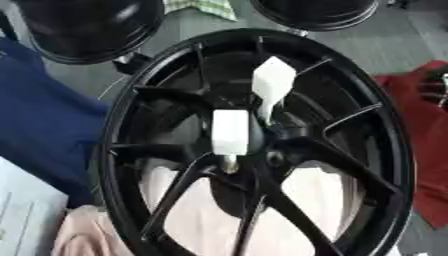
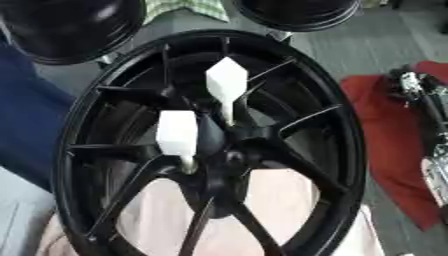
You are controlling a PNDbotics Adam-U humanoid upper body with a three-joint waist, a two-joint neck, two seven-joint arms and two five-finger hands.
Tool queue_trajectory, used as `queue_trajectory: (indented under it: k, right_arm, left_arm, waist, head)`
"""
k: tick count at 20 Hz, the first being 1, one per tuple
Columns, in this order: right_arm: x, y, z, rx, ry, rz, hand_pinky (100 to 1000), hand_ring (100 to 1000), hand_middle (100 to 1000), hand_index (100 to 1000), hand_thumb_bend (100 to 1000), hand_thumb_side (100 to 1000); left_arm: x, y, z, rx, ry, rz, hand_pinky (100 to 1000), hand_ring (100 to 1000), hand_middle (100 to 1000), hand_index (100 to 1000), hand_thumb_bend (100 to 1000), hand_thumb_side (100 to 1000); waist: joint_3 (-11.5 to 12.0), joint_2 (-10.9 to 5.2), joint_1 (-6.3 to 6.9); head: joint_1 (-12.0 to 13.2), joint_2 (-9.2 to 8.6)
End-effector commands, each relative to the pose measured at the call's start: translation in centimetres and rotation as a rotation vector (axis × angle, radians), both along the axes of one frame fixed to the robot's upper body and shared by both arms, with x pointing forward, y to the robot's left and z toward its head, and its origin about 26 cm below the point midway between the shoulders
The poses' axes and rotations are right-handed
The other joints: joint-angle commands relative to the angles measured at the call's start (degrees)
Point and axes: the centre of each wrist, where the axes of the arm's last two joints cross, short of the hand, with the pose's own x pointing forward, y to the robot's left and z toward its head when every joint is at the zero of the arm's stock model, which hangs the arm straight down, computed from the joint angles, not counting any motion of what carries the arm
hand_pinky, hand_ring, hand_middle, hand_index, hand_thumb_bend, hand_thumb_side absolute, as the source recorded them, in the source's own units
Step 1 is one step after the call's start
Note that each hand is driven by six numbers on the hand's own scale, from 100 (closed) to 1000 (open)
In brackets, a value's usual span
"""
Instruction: Pull the pin out of the wheel hub.
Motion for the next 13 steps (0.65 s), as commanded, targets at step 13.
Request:
queue_trajectory:
  k: [13]
  right_arm:
    - [-0.2, 0.2, 3.4, -0.02, -0.119, 0.007, 764, 718, 664, 723, 100, 691]
  left_arm:
    - [-1.3, -10.3, 7.5, -0.113, -0.493, -0.381, 681, 681, 594, 736, 617, 470]
  waist:
    - [-0.85, -1.81, -0.77]
  head:
    - [0.73, 1.31]
